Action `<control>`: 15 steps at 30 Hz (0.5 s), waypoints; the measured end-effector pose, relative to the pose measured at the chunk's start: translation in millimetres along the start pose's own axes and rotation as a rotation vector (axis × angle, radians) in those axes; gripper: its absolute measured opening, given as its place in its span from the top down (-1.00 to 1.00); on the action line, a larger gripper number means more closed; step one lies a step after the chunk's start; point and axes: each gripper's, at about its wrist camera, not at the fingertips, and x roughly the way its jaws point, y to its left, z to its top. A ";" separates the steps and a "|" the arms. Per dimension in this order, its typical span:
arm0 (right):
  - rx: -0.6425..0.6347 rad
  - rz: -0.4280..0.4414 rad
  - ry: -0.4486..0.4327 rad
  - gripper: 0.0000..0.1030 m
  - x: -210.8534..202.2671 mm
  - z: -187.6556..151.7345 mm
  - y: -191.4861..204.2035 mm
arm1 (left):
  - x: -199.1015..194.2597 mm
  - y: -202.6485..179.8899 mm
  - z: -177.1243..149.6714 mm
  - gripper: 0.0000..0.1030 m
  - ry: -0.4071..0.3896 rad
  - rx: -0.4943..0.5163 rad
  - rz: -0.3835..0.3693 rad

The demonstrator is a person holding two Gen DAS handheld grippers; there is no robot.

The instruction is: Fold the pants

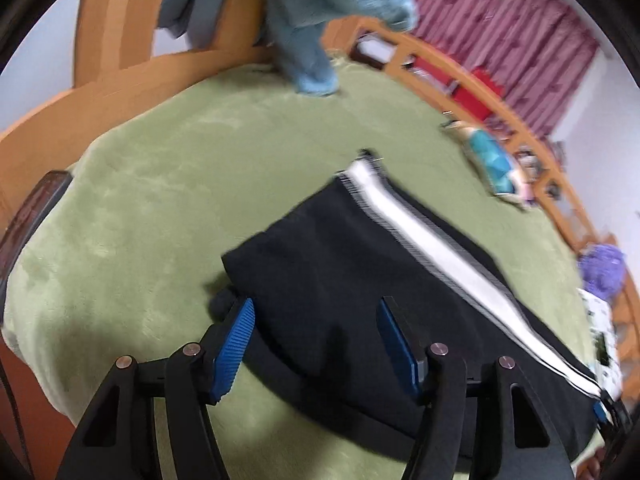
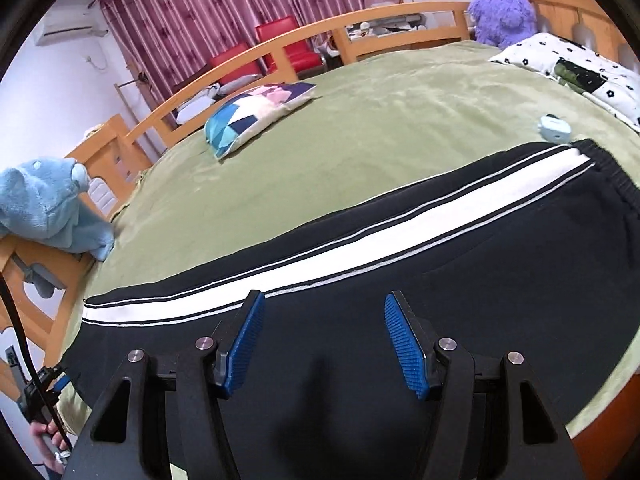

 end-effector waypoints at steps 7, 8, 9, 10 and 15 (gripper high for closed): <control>-0.043 -0.038 -0.002 -0.20 4.0 -6.4 11.5 | 0.6 10.3 8.7 0.85 0.006 -0.070 -0.088; -0.042 -0.039 -0.006 -0.20 3.4 -6.7 12.0 | -12.1 11.1 8.8 0.85 -0.017 -0.065 -0.116; -0.038 -0.042 -0.010 -0.20 2.0 -7.3 11.3 | -21.4 11.7 7.5 0.85 -0.033 -0.061 -0.125; -0.034 -0.043 -0.012 -0.20 2.8 -6.0 11.9 | -31.3 13.7 5.0 0.85 -0.047 -0.068 -0.126; -0.017 -0.030 0.008 -0.20 8.8 -7.7 8.5 | -6.6 16.3 -9.1 0.72 0.036 -0.046 -0.047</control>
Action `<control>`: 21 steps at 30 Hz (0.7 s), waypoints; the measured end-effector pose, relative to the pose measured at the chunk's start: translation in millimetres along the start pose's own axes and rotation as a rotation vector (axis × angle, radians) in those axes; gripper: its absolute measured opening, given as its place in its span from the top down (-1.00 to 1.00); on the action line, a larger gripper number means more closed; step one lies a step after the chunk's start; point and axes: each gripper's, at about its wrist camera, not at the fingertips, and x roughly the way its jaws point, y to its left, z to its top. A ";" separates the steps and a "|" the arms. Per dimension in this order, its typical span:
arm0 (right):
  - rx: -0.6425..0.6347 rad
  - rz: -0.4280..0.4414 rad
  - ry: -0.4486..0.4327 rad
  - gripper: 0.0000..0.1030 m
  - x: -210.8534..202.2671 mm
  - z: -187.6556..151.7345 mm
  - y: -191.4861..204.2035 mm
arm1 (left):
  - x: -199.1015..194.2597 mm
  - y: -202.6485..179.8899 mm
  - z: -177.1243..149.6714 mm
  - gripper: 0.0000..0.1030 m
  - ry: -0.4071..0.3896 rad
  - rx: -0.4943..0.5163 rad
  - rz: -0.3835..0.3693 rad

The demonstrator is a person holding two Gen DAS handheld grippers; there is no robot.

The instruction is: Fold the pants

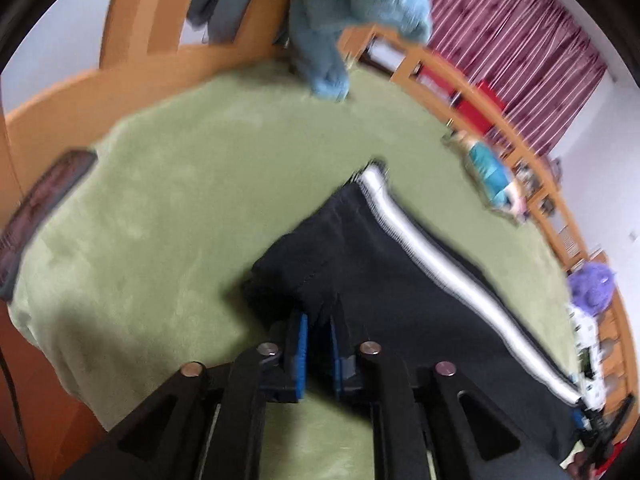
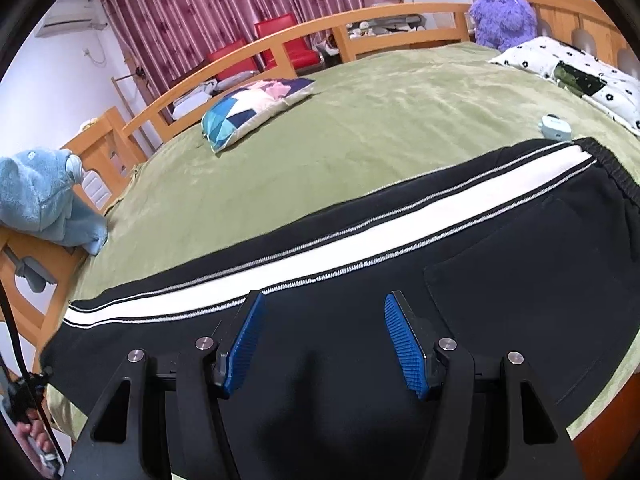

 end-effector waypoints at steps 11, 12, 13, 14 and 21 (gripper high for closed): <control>-0.079 -0.022 0.017 -0.20 -5.8 -13.2 7.0 | 4.5 11.6 -12.9 -0.17 -0.002 -0.040 0.010; -0.082 -0.019 0.016 -0.20 -8.0 -15.6 7.2 | 7.5 11.3 -11.8 -0.17 0.004 -0.036 0.019; -0.085 -0.015 0.015 -0.20 -10.1 -17.9 7.4 | 12.4 11.7 -8.9 -0.17 0.008 -0.047 0.020; -0.088 -0.011 0.015 -0.20 -11.7 -19.6 7.4 | 13.4 15.0 -7.9 -0.17 -0.001 -0.064 0.008; -0.059 0.020 0.017 -0.20 -18.7 -28.9 3.9 | 39.0 17.2 9.4 0.67 0.011 -0.175 -0.032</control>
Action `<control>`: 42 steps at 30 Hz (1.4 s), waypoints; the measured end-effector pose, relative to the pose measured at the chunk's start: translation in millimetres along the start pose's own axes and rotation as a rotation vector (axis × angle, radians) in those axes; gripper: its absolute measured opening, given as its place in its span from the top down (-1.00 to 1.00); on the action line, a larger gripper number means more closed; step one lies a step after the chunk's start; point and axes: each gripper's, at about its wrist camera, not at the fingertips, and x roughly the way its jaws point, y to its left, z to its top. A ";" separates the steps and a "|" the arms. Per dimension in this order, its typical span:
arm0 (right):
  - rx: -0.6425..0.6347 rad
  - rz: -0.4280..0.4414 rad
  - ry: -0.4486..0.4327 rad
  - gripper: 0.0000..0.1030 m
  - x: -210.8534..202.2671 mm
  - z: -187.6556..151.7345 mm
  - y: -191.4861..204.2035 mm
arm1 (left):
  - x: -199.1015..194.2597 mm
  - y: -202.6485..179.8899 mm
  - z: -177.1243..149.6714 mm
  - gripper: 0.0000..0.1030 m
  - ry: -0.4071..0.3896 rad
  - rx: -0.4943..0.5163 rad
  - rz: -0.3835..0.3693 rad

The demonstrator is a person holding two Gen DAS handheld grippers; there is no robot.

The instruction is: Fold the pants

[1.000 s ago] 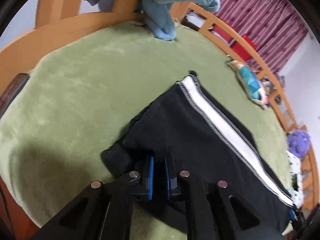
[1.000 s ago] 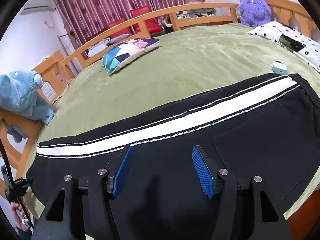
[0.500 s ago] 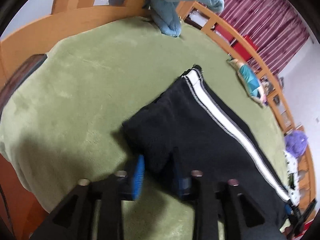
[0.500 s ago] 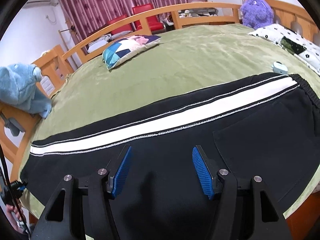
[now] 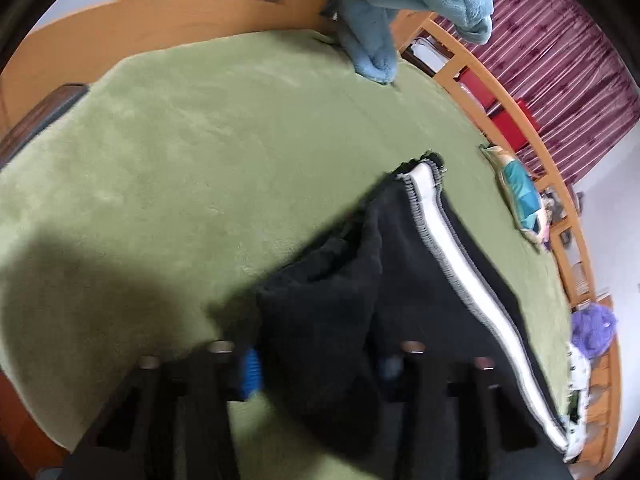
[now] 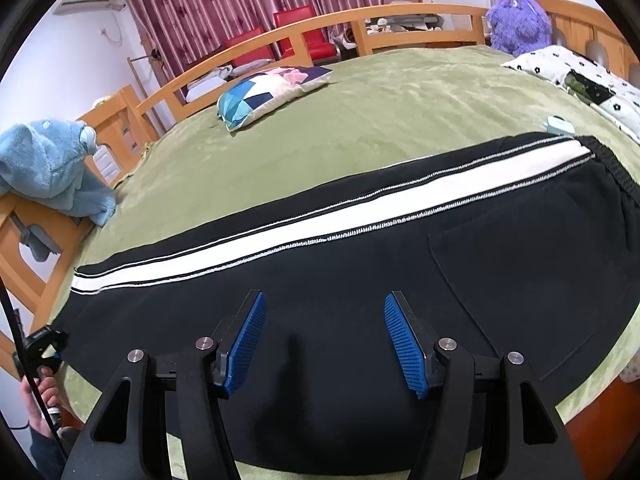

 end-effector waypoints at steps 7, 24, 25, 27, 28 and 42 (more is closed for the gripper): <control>0.004 0.039 -0.025 -0.20 -18.1 -4.3 0.9 | -68.6 -119.8 -16.9 0.72 -0.211 0.366 0.040; 0.042 0.030 -0.061 -0.20 -68.0 -6.2 -39.1 | -21.7 -312.0 -235.0 0.49 0.302 0.738 -0.352; 0.044 0.037 -0.057 -0.20 -67.3 -6.9 -39.7 | -21.0 -307.3 -240.6 0.49 0.313 0.749 -0.336; 0.039 0.047 -0.050 -0.21 -64.3 -8.0 -37.2 | -28.0 -298.5 -242.1 0.21 0.294 0.761 -0.344; 0.033 0.056 -0.044 -0.21 -61.1 -8.0 -33.7 | -33.7 -292.2 -241.2 0.09 0.285 0.757 -0.357; -0.171 0.199 0.109 -0.20 9.5 -20.3 87.4 | -63.1 -216.2 -168.6 -0.46 0.092 0.620 -0.350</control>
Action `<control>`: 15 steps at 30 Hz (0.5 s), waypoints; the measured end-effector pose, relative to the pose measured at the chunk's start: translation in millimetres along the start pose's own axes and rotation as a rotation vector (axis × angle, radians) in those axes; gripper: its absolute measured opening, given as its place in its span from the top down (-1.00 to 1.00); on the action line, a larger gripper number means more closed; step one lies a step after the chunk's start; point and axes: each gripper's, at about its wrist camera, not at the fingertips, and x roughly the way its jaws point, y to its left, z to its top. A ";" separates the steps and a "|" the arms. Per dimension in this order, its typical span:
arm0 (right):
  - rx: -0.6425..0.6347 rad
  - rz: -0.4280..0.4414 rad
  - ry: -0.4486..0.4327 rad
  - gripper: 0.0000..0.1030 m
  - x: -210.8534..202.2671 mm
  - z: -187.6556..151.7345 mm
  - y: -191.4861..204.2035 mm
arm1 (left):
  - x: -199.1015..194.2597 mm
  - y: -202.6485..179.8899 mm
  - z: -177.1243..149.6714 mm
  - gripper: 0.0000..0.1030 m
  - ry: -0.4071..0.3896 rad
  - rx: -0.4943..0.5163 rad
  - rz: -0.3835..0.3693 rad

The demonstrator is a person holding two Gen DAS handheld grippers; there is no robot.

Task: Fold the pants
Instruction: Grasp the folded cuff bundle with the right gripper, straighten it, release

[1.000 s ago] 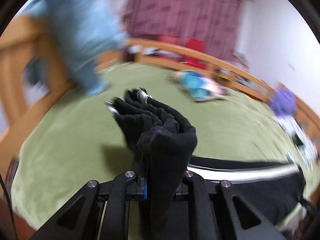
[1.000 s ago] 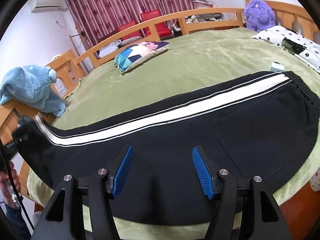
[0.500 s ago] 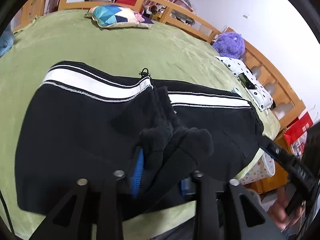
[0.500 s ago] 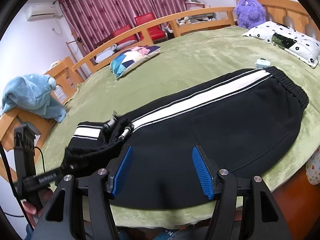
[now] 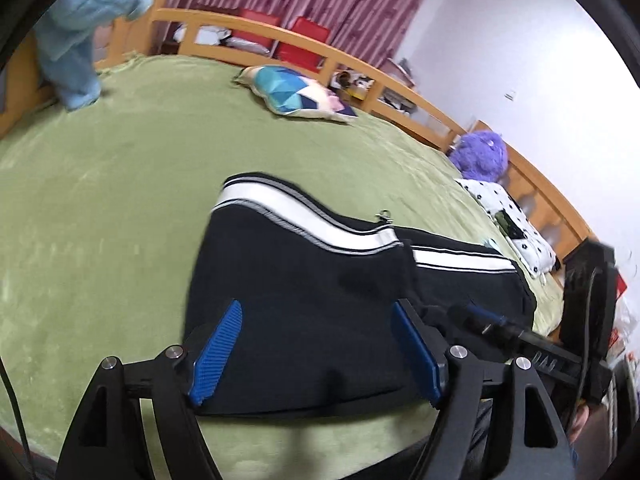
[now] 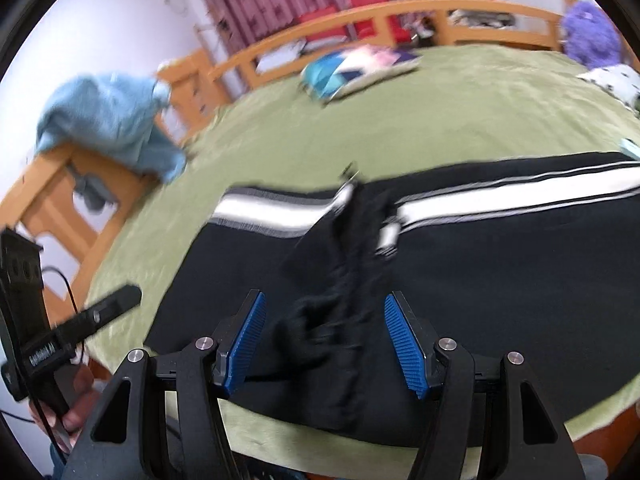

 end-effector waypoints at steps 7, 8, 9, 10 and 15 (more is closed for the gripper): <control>-0.079 -0.007 -0.012 0.67 7.3 -12.3 22.0 | 7.5 25.9 -4.9 -0.46 0.019 -0.058 -0.025; -0.006 0.073 -0.080 0.67 -15.6 -11.2 10.5 | 4.5 29.7 -6.1 -0.46 0.010 -0.055 -0.028; 0.036 0.099 -0.111 0.67 -27.0 -11.4 3.2 | 3.7 32.0 -6.5 -0.46 0.003 -0.057 -0.029; 0.068 0.078 -0.125 0.67 -37.0 -13.3 -4.0 | 2.6 35.4 -7.1 -0.46 0.002 -0.063 -0.031; 0.024 -0.034 0.098 0.50 0.7 -39.4 -9.7 | 13.9 44.9 -7.9 -0.46 0.048 -0.106 -0.072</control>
